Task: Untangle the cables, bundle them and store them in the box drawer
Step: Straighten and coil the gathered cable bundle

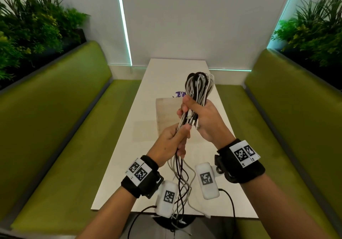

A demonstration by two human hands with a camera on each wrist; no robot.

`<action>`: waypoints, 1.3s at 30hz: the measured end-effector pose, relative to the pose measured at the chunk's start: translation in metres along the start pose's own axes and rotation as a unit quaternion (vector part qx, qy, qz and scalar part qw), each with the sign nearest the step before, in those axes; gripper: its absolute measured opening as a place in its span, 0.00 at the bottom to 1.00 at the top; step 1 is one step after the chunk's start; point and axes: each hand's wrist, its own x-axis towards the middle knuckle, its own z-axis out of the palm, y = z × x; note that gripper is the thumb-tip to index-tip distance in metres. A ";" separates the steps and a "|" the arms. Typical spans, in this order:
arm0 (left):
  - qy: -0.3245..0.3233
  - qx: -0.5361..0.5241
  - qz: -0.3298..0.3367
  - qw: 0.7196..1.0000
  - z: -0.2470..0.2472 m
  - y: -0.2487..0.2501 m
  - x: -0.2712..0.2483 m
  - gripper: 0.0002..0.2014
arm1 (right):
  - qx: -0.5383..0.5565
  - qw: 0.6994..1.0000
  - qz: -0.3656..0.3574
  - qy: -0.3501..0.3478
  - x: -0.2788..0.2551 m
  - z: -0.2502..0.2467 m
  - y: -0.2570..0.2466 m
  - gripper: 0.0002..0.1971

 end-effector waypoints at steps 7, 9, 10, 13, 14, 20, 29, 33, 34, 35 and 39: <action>-0.042 -0.105 -0.030 0.993 -0.003 -0.005 -0.007 0.15 | 0.064 0.998 -0.011 0.015 -0.001 0.002 -0.011 0.09; -0.052 -0.095 -0.034 0.994 -0.009 -0.004 -0.006 0.16 | 0.062 0.998 -0.022 0.005 0.000 0.001 -0.018 0.08; -0.057 -0.088 -0.037 0.994 -0.013 -0.003 -0.006 0.17 | 0.053 0.998 -0.028 0.000 0.000 -0.002 -0.023 0.07; -0.056 -0.109 -0.066 0.990 -0.024 0.003 -0.006 0.16 | -0.112 0.991 -0.057 -0.043 -0.001 -0.015 -0.039 0.10; -0.055 -0.121 -0.071 0.989 -0.027 0.005 -0.005 0.16 | -0.222 0.971 -0.061 -0.063 -0.003 -0.017 -0.046 0.13; -0.099 -0.184 -0.100 0.973 -0.031 0.016 0.002 0.21 | -0.525 0.808 0.082 -0.255 -0.011 -0.001 -0.080 0.12; -0.203 -0.196 -0.185 0.941 -0.029 0.014 0.005 0.63 | -0.764 0.562 0.045 -0.314 -0.012 0.000 -0.057 0.07; -0.264 -0.117 -0.245 0.926 -0.025 0.017 0.011 0.59 | -0.816 0.449 0.007 -0.365 -0.011 0.008 -0.043 0.10; -0.278 -0.094 -0.244 0.924 -0.024 0.016 0.012 0.57 | -0.821 0.438 0.013 -0.365 -0.011 0.010 -0.041 0.08; -0.289 -0.073 -0.237 0.925 -0.024 0.015 0.012 0.54 | -0.825 0.431 0.025 -0.365 -0.010 0.011 -0.040 0.07; -0.251 -0.052 -0.209 0.944 -0.028 0.010 0.011 0.53 | -0.830 0.414 0.020 -0.373 -0.010 0.008 -0.041 0.10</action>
